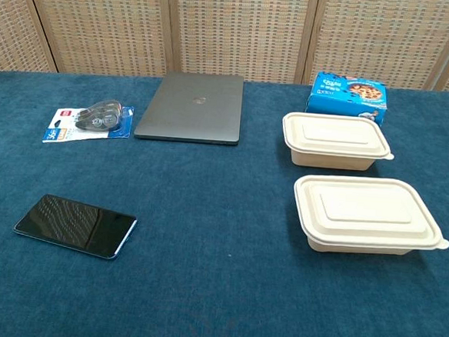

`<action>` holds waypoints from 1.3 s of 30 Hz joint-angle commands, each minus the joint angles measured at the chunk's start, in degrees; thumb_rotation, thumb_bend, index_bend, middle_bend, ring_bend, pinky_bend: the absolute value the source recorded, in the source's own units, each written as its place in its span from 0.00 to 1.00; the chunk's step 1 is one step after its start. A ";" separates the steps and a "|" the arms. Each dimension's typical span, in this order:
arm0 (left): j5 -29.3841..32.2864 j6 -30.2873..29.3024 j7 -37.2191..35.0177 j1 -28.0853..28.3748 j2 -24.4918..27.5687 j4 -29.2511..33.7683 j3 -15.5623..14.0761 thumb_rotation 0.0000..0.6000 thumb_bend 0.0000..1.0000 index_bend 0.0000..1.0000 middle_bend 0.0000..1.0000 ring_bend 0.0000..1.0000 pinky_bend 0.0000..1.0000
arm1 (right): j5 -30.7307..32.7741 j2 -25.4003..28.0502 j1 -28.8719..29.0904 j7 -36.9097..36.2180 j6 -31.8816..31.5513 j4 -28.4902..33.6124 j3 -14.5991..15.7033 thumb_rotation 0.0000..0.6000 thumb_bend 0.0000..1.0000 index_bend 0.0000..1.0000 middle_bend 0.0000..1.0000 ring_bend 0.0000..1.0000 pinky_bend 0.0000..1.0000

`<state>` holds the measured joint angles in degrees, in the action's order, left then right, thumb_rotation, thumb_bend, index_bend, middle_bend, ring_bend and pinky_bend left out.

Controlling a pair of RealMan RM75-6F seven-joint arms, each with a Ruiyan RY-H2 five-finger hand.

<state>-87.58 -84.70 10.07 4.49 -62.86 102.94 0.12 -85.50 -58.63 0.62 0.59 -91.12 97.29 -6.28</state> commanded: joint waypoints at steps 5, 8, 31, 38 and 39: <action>-0.04 0.29 -0.01 0.14 -0.26 -0.35 -0.03 1.00 0.00 0.00 0.00 0.00 0.00 | 0.22 0.02 0.02 -0.11 0.14 -0.03 -0.05 1.00 0.00 0.00 0.00 0.00 0.00; -0.52 0.70 0.18 0.44 -0.75 -0.91 -0.18 1.00 0.00 0.00 0.00 0.00 0.00 | 0.26 0.03 0.11 -0.10 0.35 0.10 -0.04 1.00 0.00 0.00 0.00 0.00 0.00; 1.31 19.88 -0.37 13.08 -25.67 -22.13 1.21 1.00 0.29 0.24 0.00 0.00 0.00 | 2.11 1.16 0.31 -4.13 1.79 -0.33 -0.61 1.00 0.00 0.00 0.00 0.00 0.00; 2.02 20.63 0.77 14.59 -29.72 -26.10 1.74 1.00 0.29 0.24 0.00 0.00 0.00 | 2.41 1.20 0.45 -4.48 2.23 -0.58 -0.64 1.00 0.00 0.00 0.00 0.00 0.00; 1.98 20.55 0.86 14.76 -30.12 -26.52 1.75 1.00 0.29 0.24 0.00 0.00 0.00 | 2.41 1.18 0.47 -4.46 2.25 -0.61 -0.64 1.00 0.00 0.00 0.00 0.00 0.00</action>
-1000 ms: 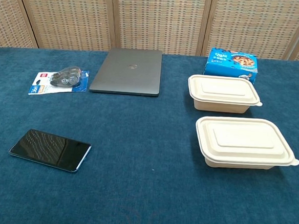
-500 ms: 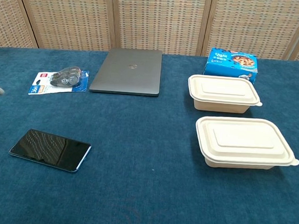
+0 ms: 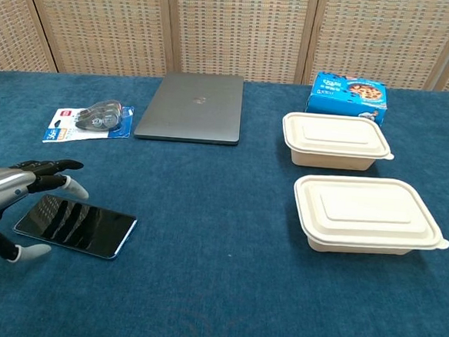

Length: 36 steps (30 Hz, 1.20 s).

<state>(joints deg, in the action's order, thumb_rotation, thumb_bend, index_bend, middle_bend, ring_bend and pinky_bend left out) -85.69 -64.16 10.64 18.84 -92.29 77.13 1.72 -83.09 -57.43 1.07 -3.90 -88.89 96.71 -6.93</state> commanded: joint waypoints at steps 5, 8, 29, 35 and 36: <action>-0.33 -0.68 0.49 0.73 -2.20 -2.74 -0.51 1.00 0.30 0.24 0.00 0.00 0.00 | 0.23 -0.10 0.08 0.06 0.22 -0.15 -0.02 1.00 0.00 0.00 0.00 0.00 0.00; -0.80 -1.31 -0.31 0.58 -2.61 -3.43 -0.99 1.00 0.31 0.24 0.00 0.00 0.00 | 0.33 -0.11 0.10 0.00 0.28 -0.20 -0.04 1.00 0.00 0.00 0.00 0.00 0.00; -0.59 -1.69 -1.69 1.70 -5.40 -8.11 -1.79 1.00 0.40 0.29 0.00 0.00 0.00 | 0.44 -0.22 0.17 0.18 0.46 -0.26 0.00 1.00 0.00 0.00 0.00 0.00 0.00; -0.25 -1.50 -0.80 2.35 -5.24 -7.94 -1.43 1.00 0.52 0.32 0.00 0.00 0.00 | 0.63 -0.14 0.18 -0.07 0.54 -0.32 -0.08 1.00 0.00 0.00 0.00 0.00 0.00; -0.04 -1.27 -0.35 2.64 -5.05 -7.67 -1.17 1.00 0.53 0.32 0.00 0.00 0.00 | 0.58 -0.15 0.19 -0.06 0.58 -0.34 -0.04 1.00 0.00 0.00 0.00 0.00 0.00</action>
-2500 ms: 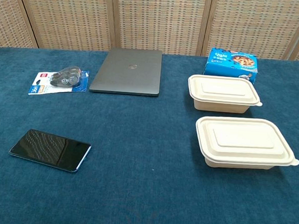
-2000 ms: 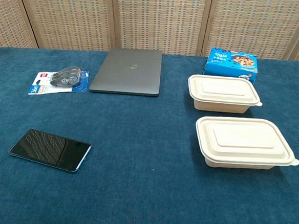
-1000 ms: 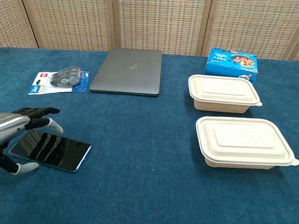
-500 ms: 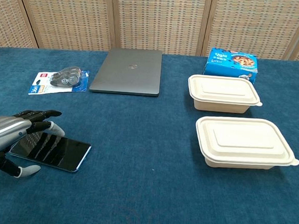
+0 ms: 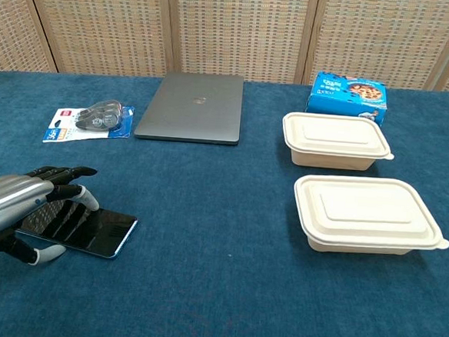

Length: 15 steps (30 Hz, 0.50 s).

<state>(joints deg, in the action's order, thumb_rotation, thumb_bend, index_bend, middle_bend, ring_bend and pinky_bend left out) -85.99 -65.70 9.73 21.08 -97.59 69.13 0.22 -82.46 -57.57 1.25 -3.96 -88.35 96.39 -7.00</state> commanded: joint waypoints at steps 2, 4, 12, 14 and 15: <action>0.74 0.63 1.25 0.84 0.59 1.02 0.82 1.00 0.54 0.32 0.00 0.00 0.00 | -0.06 -0.01 0.02 0.06 0.05 -0.02 0.05 1.00 0.00 0.00 0.00 0.00 0.00; 1.03 0.89 1.66 1.12 0.80 1.45 1.09 1.00 0.55 0.33 0.00 0.00 0.00 | -0.06 -0.03 0.03 0.08 0.05 -0.03 0.04 1.00 0.00 0.00 0.00 0.00 0.00; 3.64 3.17 5.47 3.45 2.04 3.66 3.53 1.00 0.55 0.35 0.00 0.00 0.00 | 0.13 -0.15 0.11 0.18 0.28 -0.22 0.04 1.00 0.00 0.00 0.00 0.00 0.00; 4.57 3.97 6.60 4.23 2.33 4.22 4.34 1.00 0.55 0.35 0.00 0.00 0.00 | 0.19 -0.20 0.16 0.29 0.41 -0.23 0.07 1.00 0.00 0.00 0.00 0.00 0.00; 5.05 4.38 7.21 4.64 2.44 4.43 4.74 1.00 0.55 0.35 0.00 0.00 0.00 | 0.20 -0.25 0.18 0.37 0.48 -0.27 0.10 1.00 0.00 0.00 0.00 0.00 0.00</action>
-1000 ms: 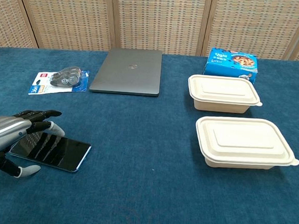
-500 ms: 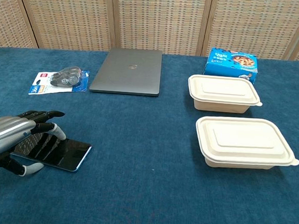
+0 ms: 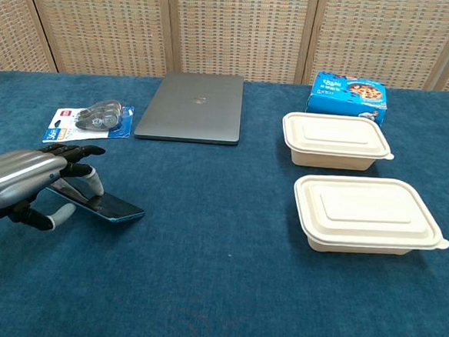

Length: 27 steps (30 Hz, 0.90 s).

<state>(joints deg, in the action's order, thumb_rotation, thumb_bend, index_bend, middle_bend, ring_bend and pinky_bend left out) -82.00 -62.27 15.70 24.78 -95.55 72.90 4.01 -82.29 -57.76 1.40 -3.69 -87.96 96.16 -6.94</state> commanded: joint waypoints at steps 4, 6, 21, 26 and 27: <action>3.34 3.07 3.66 3.06 0.68 1.19 3.00 1.00 0.55 0.35 0.00 0.00 0.00 | 0.09 -0.23 0.16 0.38 0.37 -0.11 0.10 1.00 0.00 0.00 0.00 0.00 0.00; 5.05 4.68 5.51 4.81 0.67 1.24 4.70 1.00 0.53 0.29 0.00 0.00 0.00 | 0.16 -0.33 0.21 0.60 0.52 -0.19 0.15 1.00 0.00 0.00 0.00 0.00 0.00; 10.55 5.43 10.50 13.96 2.98 4.63 13.60 1.00 0.33 0.00 0.00 0.00 0.00 | 1.95 -1.07 0.91 1.13 2.47 -1.29 -0.04 1.00 0.00 0.00 0.00 0.00 0.00; 9.17 -0.59 8.14 9.51 9.91 12.28 12.65 1.00 0.10 0.00 0.00 0.00 0.00 | 1.66 -0.81 0.71 0.64 2.01 -1.00 -0.05 1.00 0.00 0.00 0.00 0.00 0.00; 8.68 -1.99 7.47 8.24 11.60 13.94 12.15 1.00 0.05 0.00 0.00 0.00 0.00 | 1.58 -0.74 0.68 0.57 1.90 -0.90 -0.07 1.00 0.00 0.00 0.00 0.00 0.00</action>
<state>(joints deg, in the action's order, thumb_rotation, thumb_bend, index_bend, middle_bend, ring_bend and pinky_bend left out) -72.23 -60.99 24.85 35.85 -87.53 83.22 16.90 -80.69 -58.52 2.09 -3.10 -86.04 95.24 -6.99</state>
